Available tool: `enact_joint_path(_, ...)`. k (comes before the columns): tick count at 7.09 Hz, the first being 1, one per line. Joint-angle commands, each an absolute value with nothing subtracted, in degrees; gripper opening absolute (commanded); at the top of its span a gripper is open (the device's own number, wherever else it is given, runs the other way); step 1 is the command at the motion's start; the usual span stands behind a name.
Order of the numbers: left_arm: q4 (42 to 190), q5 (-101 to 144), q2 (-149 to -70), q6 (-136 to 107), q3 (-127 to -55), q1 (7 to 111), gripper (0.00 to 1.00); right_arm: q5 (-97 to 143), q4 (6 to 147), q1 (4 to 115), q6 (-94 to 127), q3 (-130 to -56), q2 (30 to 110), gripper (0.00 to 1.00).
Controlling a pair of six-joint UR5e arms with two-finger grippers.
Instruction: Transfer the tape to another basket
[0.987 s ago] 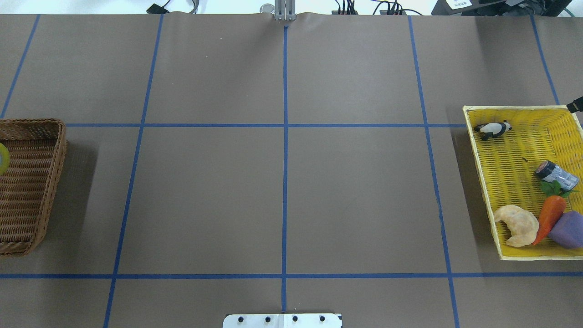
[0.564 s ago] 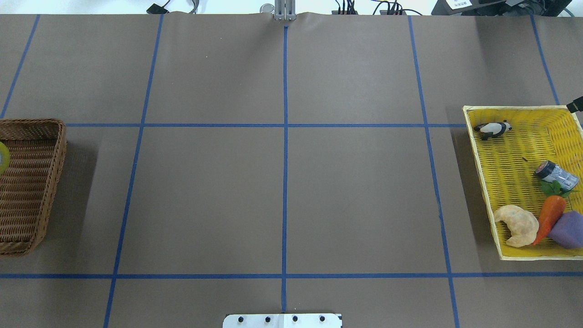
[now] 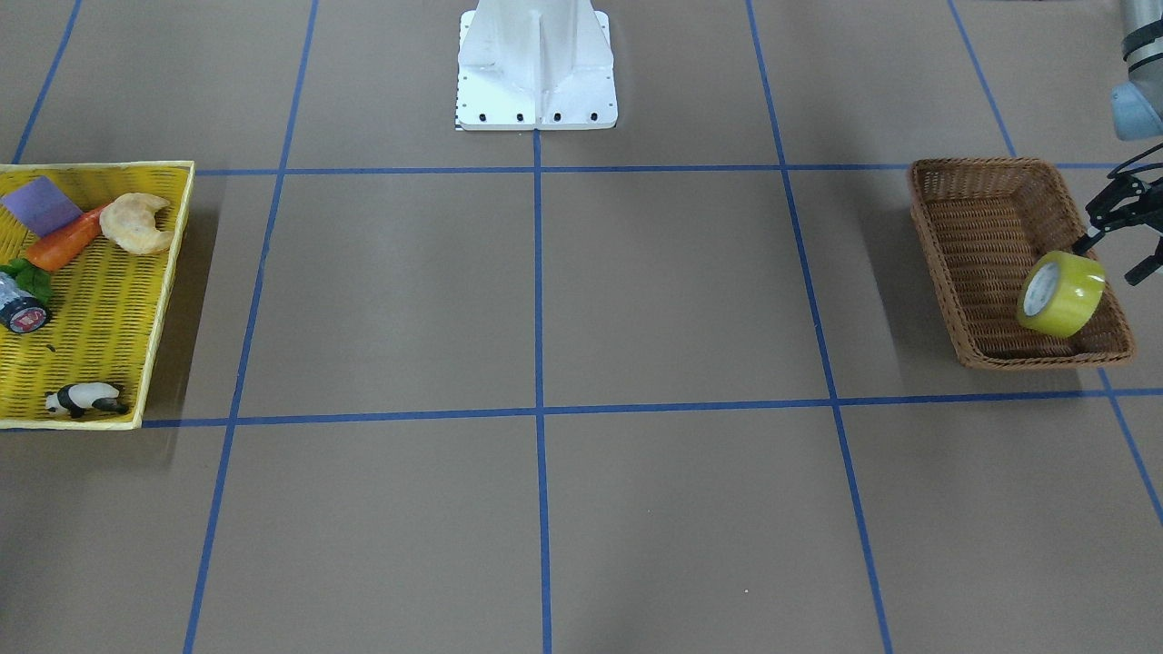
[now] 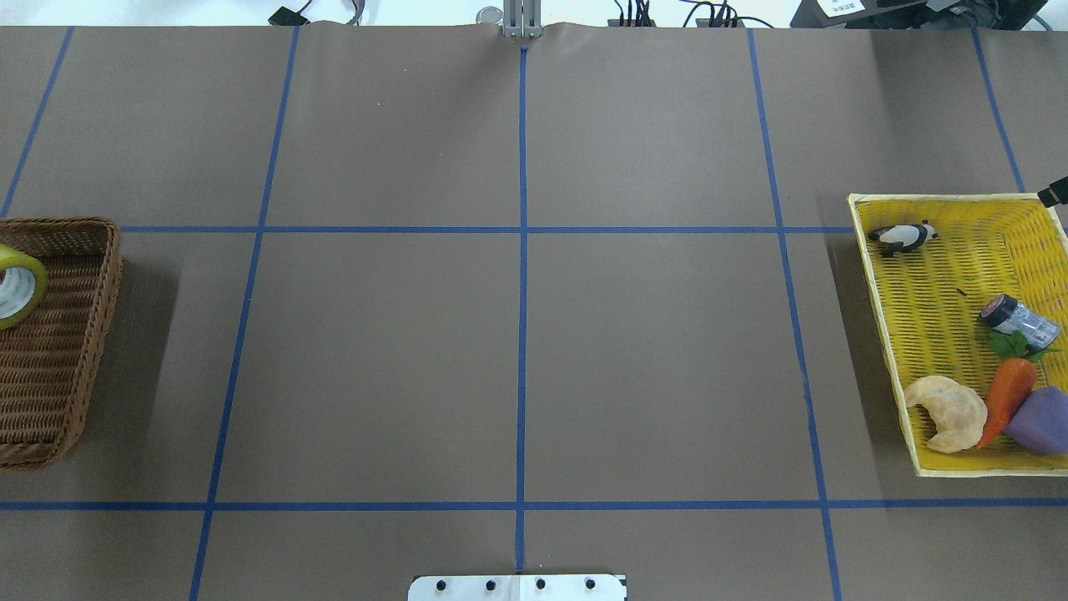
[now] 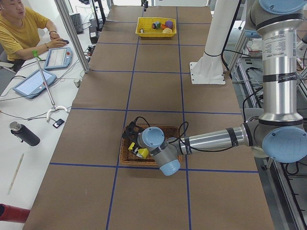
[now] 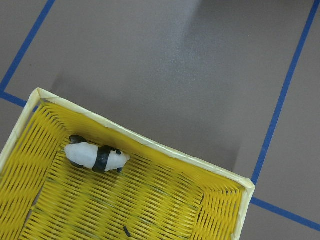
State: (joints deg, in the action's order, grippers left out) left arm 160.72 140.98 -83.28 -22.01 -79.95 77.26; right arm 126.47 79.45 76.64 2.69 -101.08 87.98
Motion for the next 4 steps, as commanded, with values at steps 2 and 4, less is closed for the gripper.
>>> enact_joint_path(2,158.0,141.2,-87.1,-22.7,-79.7,77.3,0.98,126.1,79.5,77.3,2.9,-100.7,87.9,1.00)
enact_joint_path(4,153.2,140.9,-87.5,-21.9,-79.7,80.3,0.98,126.4,79.5,79.0,2.5,-99.3,88.1,1.00)
